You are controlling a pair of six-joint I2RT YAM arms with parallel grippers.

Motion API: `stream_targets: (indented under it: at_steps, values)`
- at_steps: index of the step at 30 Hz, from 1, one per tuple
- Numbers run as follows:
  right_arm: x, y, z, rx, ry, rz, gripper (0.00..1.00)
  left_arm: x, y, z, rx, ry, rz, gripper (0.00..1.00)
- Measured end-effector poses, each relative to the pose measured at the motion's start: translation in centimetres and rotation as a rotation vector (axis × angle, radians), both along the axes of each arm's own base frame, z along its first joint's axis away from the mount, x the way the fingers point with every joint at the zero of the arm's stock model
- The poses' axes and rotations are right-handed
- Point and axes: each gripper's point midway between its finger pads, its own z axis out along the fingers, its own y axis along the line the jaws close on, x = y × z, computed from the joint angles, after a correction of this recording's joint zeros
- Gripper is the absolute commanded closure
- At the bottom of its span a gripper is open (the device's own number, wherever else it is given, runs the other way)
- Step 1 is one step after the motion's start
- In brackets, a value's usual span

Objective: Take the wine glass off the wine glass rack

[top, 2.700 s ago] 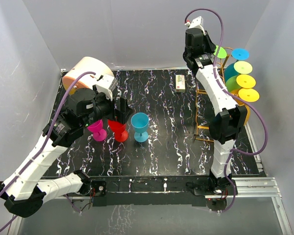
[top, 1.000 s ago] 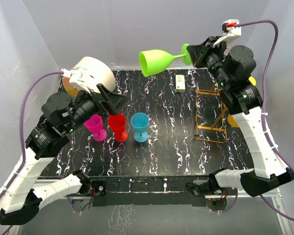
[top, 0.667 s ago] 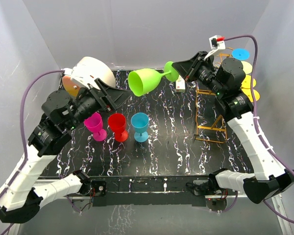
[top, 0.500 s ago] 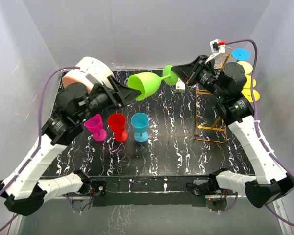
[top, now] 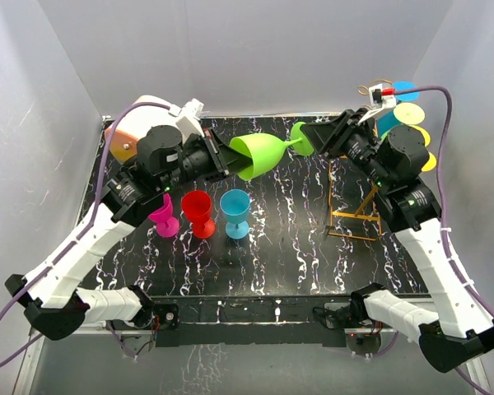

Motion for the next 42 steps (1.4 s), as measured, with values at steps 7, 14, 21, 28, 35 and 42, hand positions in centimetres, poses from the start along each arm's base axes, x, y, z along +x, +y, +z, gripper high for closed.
stream_targets:
  at_steps: [7,14,21,28,35,42]
  values:
    - [-1.0,-3.5,0.6,-0.088,-0.070,-0.161,0.24,0.4,-1.3,-2.9,0.117,0.053,-0.002,1.00]
    - [-3.5,-9.4,3.3,-0.163,-0.193,-0.419,0.23,-0.8,-3.2,-6.8,0.345,0.119,-0.041,1.00]
    - [-7.8,-13.7,6.5,-0.149,-0.317,-0.575,0.24,-2.0,-9.4,-14.1,0.700,0.196,-0.172,0.96]
    - [-9.6,-15.5,7.3,-0.145,-0.352,-0.639,0.24,-1.6,-7.9,-22.7,1.039,0.310,-0.226,0.94]
    - [-10.4,-16.4,7.5,-0.152,-0.367,-0.673,0.24,-0.4,-6.2,-24.1,1.163,0.326,-0.235,0.94]
    - [-10.5,-16.8,7.0,-0.177,-0.363,-0.697,0.24,1.1,-5.6,-24.7,1.188,0.328,-0.232,0.93]
